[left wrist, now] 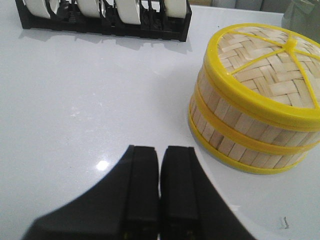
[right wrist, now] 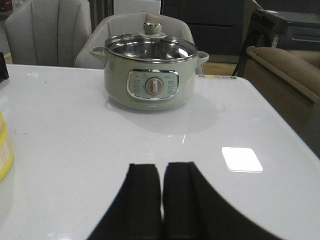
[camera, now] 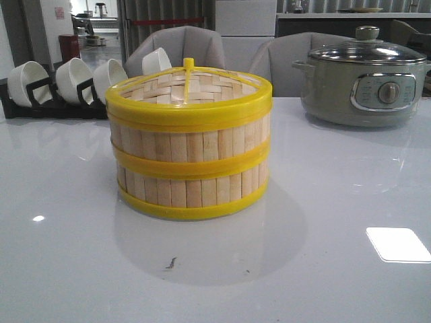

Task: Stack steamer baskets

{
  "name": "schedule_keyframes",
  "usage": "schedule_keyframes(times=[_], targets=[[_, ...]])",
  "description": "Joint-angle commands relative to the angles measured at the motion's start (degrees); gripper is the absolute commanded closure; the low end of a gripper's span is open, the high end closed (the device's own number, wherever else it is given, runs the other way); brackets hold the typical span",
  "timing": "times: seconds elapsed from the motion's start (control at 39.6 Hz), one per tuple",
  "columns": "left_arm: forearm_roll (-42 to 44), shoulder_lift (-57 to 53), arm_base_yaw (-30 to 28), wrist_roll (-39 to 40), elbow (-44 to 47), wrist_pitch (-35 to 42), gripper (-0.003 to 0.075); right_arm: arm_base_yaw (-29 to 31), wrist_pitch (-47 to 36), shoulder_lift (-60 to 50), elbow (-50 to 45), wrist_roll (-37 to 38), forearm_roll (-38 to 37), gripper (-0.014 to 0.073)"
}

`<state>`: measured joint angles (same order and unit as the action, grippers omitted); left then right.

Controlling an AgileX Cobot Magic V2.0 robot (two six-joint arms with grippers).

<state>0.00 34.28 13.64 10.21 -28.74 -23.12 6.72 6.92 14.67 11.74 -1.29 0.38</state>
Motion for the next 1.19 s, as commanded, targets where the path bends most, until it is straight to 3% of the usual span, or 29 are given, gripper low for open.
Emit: schedule_keyframes(times=[0.0,1.16], targets=[[0.0,-0.01,-0.07,0.31,-1.59,4.79,0.0634,0.38,-4.72,0.39,1.66,0.08,-0.38,0.0519],[0.0,-0.01,-0.07,0.31,-1.59,4.79,0.0634,0.38,-2.68,0.39,1.66,0.08,-0.38,0.0538]])
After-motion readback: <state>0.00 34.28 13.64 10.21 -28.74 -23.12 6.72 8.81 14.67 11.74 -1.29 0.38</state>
